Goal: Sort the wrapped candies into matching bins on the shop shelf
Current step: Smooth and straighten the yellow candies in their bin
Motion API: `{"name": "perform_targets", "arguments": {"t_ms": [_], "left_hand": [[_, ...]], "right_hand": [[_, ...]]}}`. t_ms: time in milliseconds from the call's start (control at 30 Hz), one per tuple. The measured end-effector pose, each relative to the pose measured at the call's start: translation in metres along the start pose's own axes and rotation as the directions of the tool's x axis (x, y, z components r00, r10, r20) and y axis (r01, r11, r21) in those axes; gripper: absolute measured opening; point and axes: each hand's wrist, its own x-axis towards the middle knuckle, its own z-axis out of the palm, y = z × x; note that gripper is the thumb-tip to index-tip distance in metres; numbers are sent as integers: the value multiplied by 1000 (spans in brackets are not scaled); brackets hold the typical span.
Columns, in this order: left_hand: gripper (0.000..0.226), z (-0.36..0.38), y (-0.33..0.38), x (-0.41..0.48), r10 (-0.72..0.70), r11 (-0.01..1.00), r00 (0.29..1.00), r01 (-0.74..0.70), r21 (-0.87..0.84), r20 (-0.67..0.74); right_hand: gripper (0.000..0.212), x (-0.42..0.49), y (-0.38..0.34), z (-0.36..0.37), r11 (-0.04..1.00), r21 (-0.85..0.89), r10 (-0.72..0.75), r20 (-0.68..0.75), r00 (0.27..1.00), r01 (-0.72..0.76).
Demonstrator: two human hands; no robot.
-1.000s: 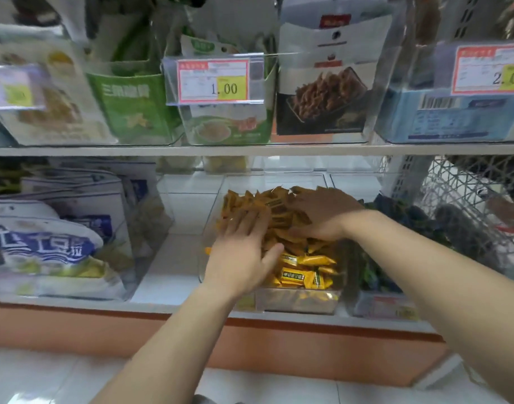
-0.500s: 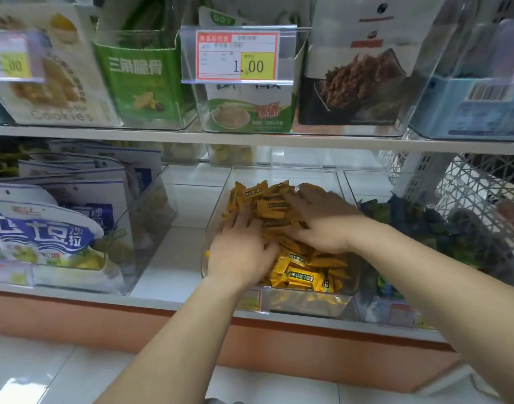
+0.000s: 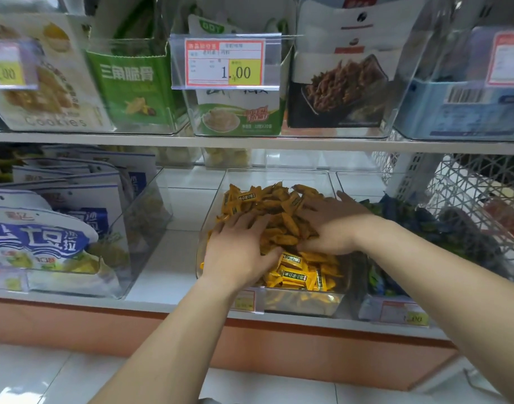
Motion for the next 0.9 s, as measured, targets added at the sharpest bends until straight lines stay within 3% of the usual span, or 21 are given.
{"name": "perform_targets", "arguments": {"t_ms": [133, 300, 400, 500, 567, 633, 733, 800, 900], "left_hand": [[65, -2, 6, 11, -22, 996, 995, 14, -89, -94], [70, 3, 7, 54, -75, 996, 969, 82, -20, 237], [63, 1, 12, 60, 6, 1000, 945, 4, -28, 327], [62, -9, 25, 62, -3, 997, 962, 26, -78, 271], [63, -16, 40, 60, 7, 998, 987, 3, -60, 163], [62, -16, 61, 52, 90, 990, 989, -75, -119, 120], [61, -3, 83, 39, 155, 981, 964, -124, -150, 218], [62, 6, 84, 35, 131, 990, 946, -113, -80, 295], [61, 12, 81, 30, 101, 994, 952, -89, -57, 288]], "right_hand": [[100, -15, -3, 4, 997, 73, -21, -62, 998, 25], [81, -37, -7, 21, 996, 68, -50, -161, 986, 62], [78, -59, 4, 23, 986, 166, 53, -294, 954, -4], [75, -77, 35, 28, 926, 363, 228, -320, 919, -104], [61, -80, 58, 40, 842, 521, 332, -301, 894, -137], [60, -80, 74, 55, 807, 572, 333, -235, 913, -147], [72, -77, 85, 83, 875, 449, 211, -23, 977, -178], [77, -75, 92, 98, 932, 281, 212, 93, 973, -230], [77, -74, 101, 107, 945, 179, 263, 87, 961, -275]]}}
